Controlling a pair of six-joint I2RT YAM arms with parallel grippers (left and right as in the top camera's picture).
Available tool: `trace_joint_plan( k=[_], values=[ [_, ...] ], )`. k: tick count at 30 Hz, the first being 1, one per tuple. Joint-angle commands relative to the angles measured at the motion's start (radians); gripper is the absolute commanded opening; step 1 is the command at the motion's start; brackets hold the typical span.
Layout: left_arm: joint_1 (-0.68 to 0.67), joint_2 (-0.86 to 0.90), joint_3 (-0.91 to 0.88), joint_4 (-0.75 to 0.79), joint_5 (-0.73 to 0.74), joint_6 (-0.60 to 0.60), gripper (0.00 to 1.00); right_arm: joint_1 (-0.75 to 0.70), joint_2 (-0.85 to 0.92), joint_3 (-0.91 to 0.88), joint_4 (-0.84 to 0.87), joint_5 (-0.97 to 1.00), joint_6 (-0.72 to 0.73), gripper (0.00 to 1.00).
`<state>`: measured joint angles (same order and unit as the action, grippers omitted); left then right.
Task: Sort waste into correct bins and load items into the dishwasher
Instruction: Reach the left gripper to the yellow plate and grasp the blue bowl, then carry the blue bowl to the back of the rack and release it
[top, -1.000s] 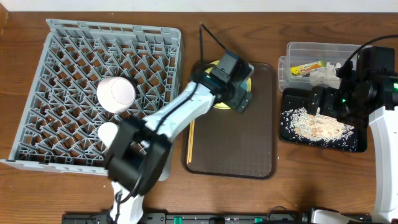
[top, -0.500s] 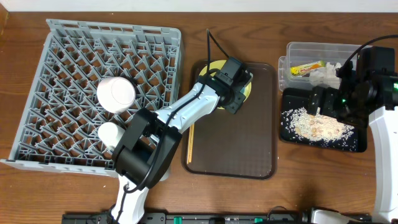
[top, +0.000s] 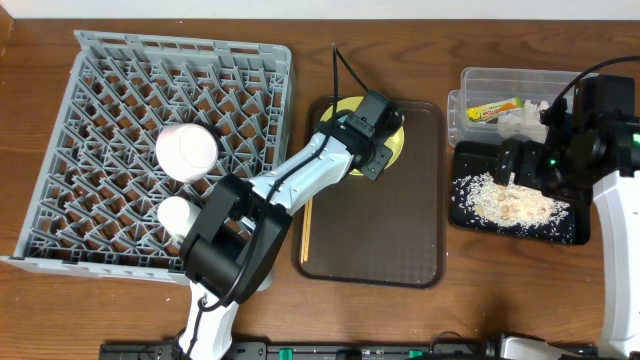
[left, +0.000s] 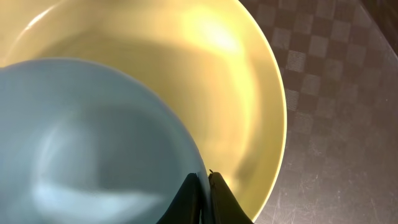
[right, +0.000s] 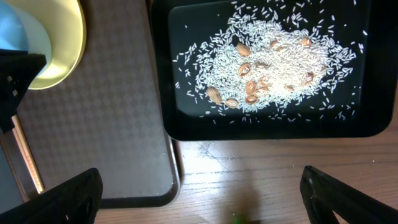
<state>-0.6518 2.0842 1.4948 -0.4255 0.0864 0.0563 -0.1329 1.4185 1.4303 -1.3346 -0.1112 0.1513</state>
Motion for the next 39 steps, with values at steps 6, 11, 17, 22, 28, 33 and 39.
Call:
trace_joint_plan(
  k=[6, 11, 17, 22, 28, 33, 39],
  values=[
    [0.004, -0.185, 0.013, -0.013, -0.020, -0.005, 0.06, -0.006, -0.003, 0.013, -0.007, 0.010, -0.011, 0.99],
    [0.048, -0.346, 0.013, -0.073, -0.020, -0.008, 0.06, -0.006, -0.003, 0.013, -0.009, 0.010, -0.018, 0.99],
    [0.203, -0.462, 0.013, -0.095, 0.212, -0.013, 0.06, -0.006, -0.003, 0.013, -0.008, 0.010, -0.018, 0.99],
    [0.407, -0.468, 0.013, -0.085, 0.597, -0.095, 0.06, -0.006, -0.003, 0.013, -0.009, 0.010, -0.018, 0.99],
    [0.620, -0.422, 0.013, -0.055, 0.973, -0.149, 0.06, -0.006, -0.003, 0.013, -0.008, 0.010, -0.018, 0.99],
    [0.747, -0.352, 0.013, -0.035, 1.123, -0.203, 0.06, -0.006, -0.003, 0.013, -0.008, 0.010, -0.018, 0.99],
    [0.836, -0.217, 0.013, 0.068, 1.262, -0.398, 0.06, -0.006, -0.003, 0.013, -0.010, 0.009, -0.018, 0.99]
  ],
)
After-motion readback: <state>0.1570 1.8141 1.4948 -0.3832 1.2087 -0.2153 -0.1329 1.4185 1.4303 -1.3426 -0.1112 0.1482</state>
